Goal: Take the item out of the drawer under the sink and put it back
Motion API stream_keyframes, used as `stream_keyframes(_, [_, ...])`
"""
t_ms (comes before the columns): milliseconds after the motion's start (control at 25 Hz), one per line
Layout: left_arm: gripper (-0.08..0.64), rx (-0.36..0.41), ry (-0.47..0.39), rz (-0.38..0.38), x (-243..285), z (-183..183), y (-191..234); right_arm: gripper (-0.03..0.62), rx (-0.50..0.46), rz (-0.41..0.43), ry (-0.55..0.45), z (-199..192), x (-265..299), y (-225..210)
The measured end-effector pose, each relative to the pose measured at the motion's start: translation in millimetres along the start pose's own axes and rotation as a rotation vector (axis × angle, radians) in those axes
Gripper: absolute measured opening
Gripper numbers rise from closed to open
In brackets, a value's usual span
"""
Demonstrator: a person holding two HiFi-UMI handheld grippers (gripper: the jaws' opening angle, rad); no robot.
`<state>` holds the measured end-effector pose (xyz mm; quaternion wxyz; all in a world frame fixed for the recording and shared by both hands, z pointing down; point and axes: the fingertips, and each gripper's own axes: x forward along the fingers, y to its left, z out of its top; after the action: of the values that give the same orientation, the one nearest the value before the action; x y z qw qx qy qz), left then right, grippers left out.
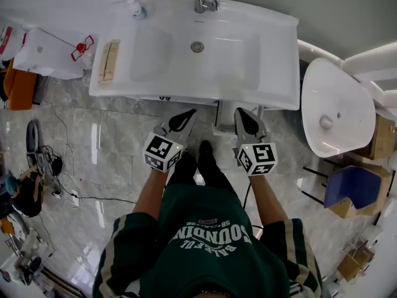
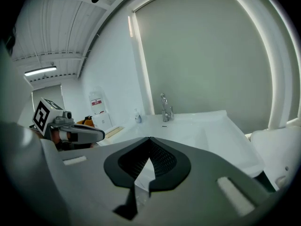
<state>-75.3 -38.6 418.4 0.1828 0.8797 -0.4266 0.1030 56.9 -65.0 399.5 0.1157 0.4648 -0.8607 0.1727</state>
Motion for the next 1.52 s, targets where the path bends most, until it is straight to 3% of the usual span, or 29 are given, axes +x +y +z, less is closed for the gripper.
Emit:
stream_keyframes(520, [0.051, -0.045, 0.13, -0.093, 28.1, -69.4, -36.2, 0.003, 0.133, -0.112, 0.1, -85.4, -27.3, -35.2])
stream_keyframes(800, [0.051, -0.043, 0.166, -0.119, 37.5, -86.2, -47.0, 0.003, 0.203, -0.159, 0.122, -115.3, -34.4, -51.7])
stream_keyframes(960, [0.051, -0.042, 0.186, -0.145, 43.0, -94.4, -52.4, 0.005, 0.249, -0.146, 0.17, -135.9, -29.7, -56.3])
stream_keyframes(1360, [0.051, -0.056, 0.228, -0.161, 49.3, -111.8, -55.4, 0.115, 0.35, -0.21, 0.267, -192.8, -6.8, -86.7])
stream_keyframes(1520, [0.051, -0.058, 0.235, -0.167, 55.5, -116.7, -53.6, 0.118, 0.38, -0.26, 0.302, -216.2, 5.7, -110.5])
